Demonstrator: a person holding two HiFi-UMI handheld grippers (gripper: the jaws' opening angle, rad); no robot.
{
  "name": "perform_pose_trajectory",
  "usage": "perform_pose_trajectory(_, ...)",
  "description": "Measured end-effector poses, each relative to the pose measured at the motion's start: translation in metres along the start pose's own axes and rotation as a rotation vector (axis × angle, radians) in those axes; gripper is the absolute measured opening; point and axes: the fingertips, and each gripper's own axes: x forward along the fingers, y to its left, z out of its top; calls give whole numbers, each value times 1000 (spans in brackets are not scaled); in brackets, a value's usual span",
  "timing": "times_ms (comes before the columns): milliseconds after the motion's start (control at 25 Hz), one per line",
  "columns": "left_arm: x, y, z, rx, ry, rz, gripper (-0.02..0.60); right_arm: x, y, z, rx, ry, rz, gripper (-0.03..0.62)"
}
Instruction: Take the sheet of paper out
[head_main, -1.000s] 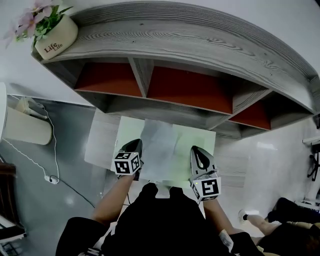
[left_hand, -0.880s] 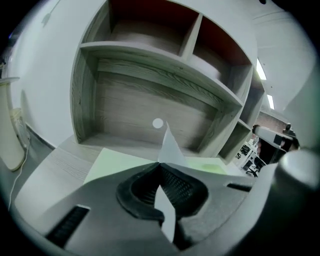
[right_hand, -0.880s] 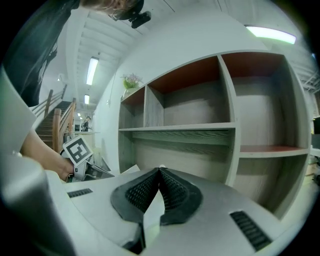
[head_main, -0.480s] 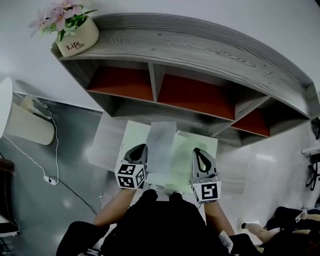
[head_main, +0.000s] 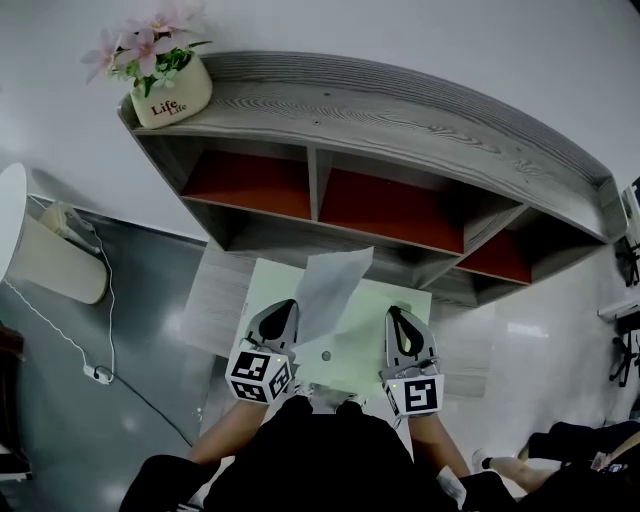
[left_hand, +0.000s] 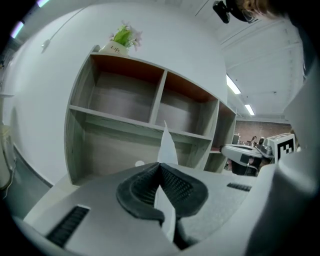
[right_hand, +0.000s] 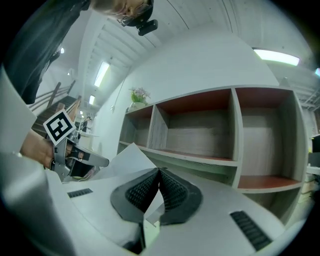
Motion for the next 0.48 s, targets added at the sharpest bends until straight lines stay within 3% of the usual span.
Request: perform_pose_trajectory(480,-11,-20,63,105,-139,-25,6,4,-8,38,65,-85,-22,17)
